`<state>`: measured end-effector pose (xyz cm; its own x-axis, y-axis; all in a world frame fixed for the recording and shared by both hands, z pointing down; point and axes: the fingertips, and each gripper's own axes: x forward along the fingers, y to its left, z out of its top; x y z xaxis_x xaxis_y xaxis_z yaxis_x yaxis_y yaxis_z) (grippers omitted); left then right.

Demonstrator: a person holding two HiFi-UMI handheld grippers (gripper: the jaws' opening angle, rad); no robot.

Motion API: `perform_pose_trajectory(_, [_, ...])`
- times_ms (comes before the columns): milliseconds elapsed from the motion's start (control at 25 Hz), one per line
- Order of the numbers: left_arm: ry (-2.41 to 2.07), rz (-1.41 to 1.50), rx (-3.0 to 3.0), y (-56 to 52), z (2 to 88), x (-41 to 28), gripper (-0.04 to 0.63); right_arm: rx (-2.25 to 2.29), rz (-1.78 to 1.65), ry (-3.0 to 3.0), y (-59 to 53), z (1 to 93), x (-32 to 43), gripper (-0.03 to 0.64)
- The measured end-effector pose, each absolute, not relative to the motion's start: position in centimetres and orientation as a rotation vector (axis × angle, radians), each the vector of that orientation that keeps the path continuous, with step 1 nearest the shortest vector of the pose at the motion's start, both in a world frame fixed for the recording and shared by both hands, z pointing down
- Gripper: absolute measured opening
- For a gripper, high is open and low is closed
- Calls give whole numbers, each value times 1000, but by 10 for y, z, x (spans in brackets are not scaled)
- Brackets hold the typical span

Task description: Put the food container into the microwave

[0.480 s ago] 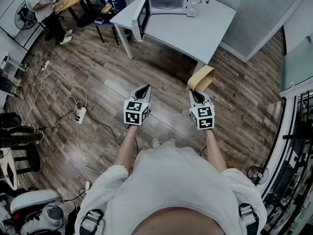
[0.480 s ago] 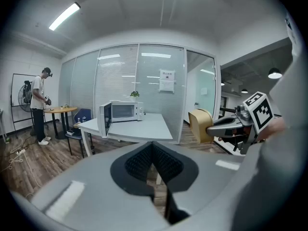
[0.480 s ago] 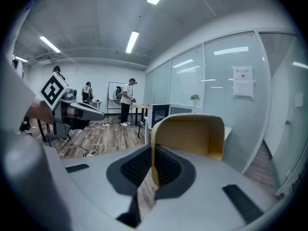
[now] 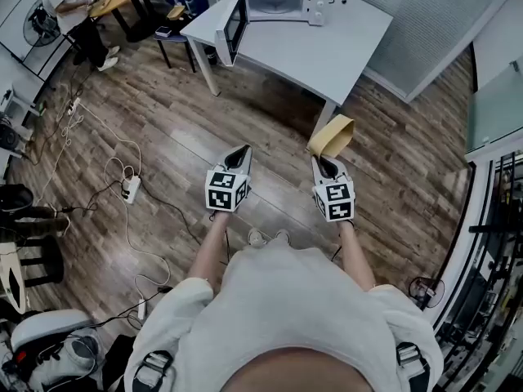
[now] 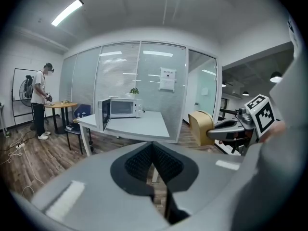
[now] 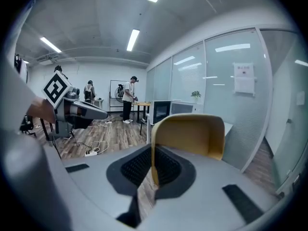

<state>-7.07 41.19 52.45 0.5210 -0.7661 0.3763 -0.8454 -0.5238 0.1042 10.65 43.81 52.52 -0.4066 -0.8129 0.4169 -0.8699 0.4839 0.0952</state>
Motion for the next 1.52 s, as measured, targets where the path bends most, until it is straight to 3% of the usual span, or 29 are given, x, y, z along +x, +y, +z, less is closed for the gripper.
perform_pose_trajectory(680, [-1372, 443, 2437, 407, 547, -41, 11, 1316, 226, -2374, 418, 542, 125, 25])
perform_pose_trajectory(1520, [-1325, 415, 2454, 254, 560, -58, 10, 1292, 205, -2339, 274, 555, 97, 25])
